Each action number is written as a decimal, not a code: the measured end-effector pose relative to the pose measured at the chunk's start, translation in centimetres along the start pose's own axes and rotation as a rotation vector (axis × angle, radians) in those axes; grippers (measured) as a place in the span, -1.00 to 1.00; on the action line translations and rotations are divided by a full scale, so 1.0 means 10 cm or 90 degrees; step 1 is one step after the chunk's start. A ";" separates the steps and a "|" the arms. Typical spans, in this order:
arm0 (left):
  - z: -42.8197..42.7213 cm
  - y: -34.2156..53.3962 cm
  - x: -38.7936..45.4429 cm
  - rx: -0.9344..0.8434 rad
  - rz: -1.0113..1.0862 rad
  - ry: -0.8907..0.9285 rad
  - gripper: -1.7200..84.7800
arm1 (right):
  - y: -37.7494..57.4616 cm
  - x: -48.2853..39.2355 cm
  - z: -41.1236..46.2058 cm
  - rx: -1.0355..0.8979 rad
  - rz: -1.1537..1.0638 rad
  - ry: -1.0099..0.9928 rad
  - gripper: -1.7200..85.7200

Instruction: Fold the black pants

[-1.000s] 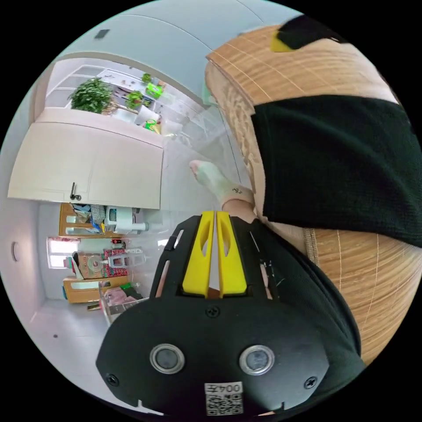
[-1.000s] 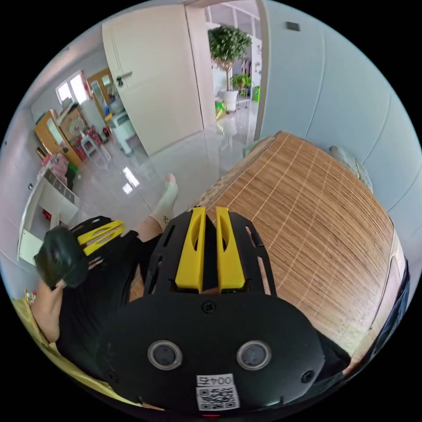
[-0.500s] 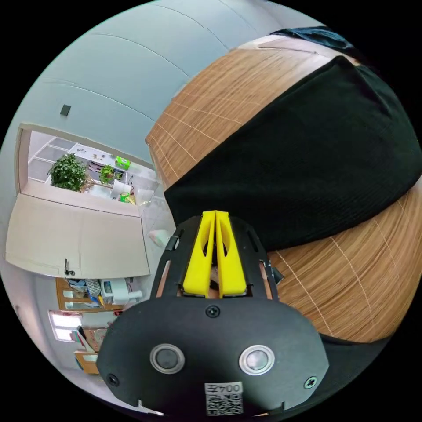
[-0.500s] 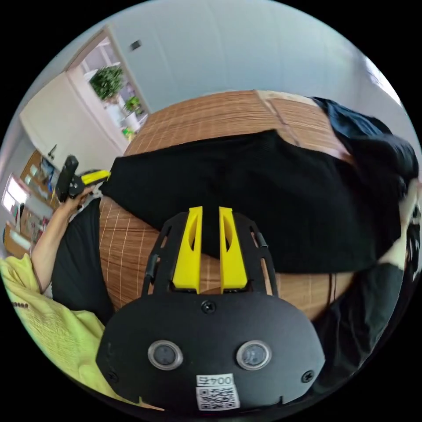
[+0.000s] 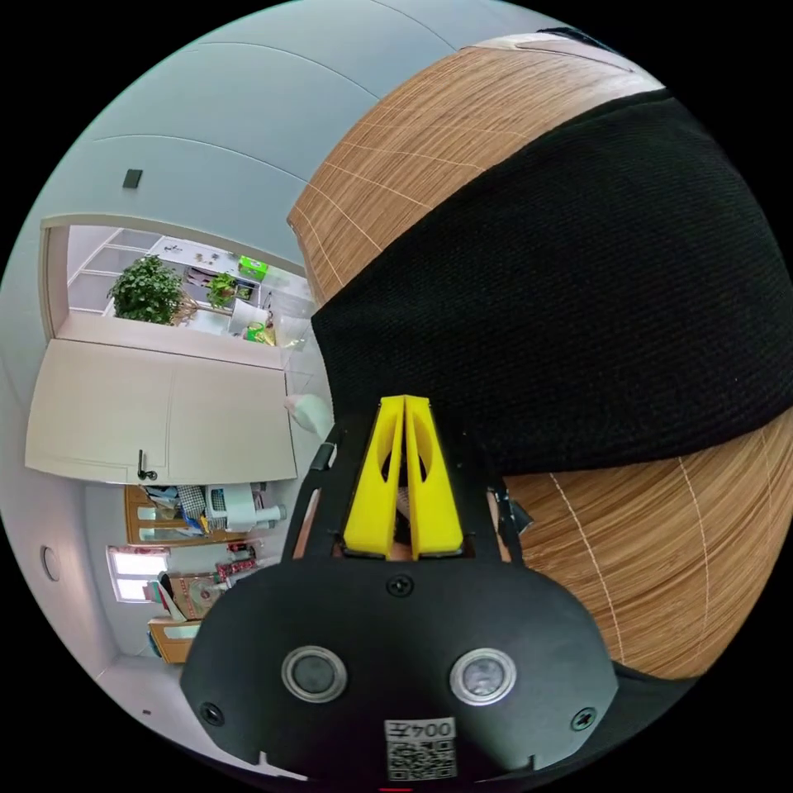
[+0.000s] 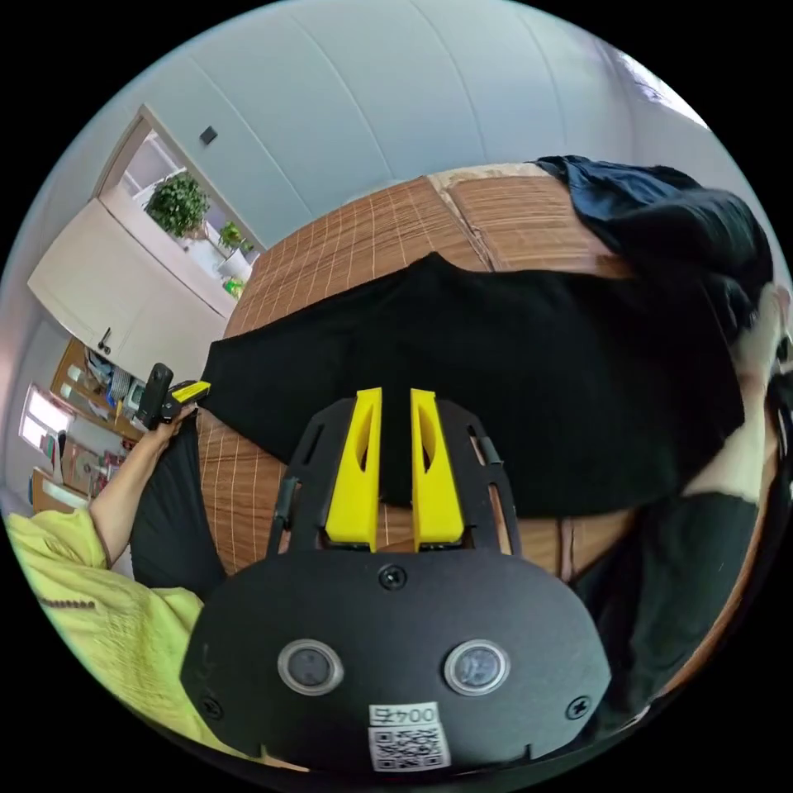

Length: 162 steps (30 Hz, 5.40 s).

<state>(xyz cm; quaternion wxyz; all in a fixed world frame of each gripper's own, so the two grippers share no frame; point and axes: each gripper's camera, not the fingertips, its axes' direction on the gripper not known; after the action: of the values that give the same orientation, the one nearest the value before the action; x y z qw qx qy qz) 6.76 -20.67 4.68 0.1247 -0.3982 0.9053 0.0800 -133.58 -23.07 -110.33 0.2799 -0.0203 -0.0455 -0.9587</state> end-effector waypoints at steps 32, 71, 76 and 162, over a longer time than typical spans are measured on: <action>0.34 0.08 -0.26 -0.019 -0.103 0.154 -0.95 | -1.08 0.73 1.04 -0.026 0.123 0.096 -0.93; -1.17 1.11 2.16 0.352 0.375 -0.097 -0.77 | 2.10 -3.71 0.61 -0.181 -0.529 0.472 -0.60; -1.16 1.05 2.42 0.315 0.441 -0.132 -0.73 | 2.15 -4.33 0.66 -0.186 -0.644 0.553 -0.64; -0.37 -0.82 2.37 0.124 0.099 0.052 -0.95 | 2.47 -1.24 1.37 -0.106 -0.237 0.146 -0.82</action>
<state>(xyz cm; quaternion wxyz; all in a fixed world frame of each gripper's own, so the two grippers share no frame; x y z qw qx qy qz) -3.20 -43.66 0.95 0.1188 -0.3155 0.9413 -0.0151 -109.61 -35.79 -95.65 0.0993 0.0745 0.0630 -0.9903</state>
